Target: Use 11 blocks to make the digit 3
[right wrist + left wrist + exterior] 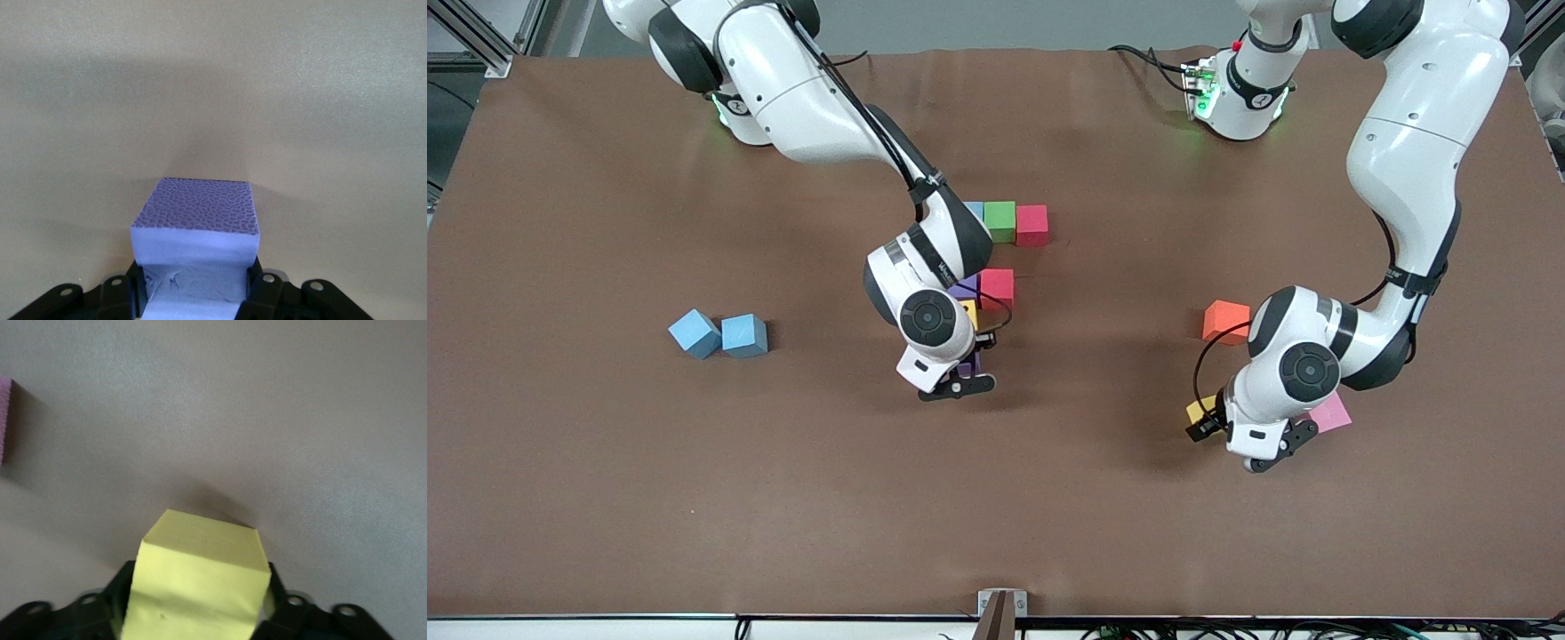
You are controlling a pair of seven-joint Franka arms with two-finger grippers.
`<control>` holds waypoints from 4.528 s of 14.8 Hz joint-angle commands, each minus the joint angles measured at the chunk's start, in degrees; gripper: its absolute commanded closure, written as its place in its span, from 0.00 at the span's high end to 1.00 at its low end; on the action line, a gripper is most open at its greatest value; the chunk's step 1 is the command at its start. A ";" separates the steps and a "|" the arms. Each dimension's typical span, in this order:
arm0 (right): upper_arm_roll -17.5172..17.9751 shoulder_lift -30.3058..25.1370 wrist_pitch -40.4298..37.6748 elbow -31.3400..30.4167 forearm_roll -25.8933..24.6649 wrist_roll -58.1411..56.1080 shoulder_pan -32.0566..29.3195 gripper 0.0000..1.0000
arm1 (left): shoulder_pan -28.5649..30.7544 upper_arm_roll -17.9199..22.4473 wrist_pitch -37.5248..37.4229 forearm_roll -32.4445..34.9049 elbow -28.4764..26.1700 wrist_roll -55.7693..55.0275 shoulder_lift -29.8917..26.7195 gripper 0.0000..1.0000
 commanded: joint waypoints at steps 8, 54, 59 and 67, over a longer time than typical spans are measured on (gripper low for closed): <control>-0.06 1.25 -0.12 1.97 1.24 0.82 -0.16 0.74 | -1.63 -2.19 -1.08 -4.91 -1.62 -24.18 -1.70 0.19; -2.08 -56.58 -31.24 -19.39 -12.92 -24.14 -36.72 1.00 | -24.49 -7.38 5.69 2.03 -15.70 -103.40 -7.15 0.18; -2.79 -55.97 -30.37 -16.49 -13.53 -24.05 -36.72 1.00 | -24.57 -7.38 5.25 2.03 -15.61 -103.32 -7.15 0.60; -2.79 -54.74 -28.34 -14.38 -13.00 -28.96 -36.37 1.00 | -24.75 -7.38 3.58 2.12 -14.90 -102.79 -8.46 1.00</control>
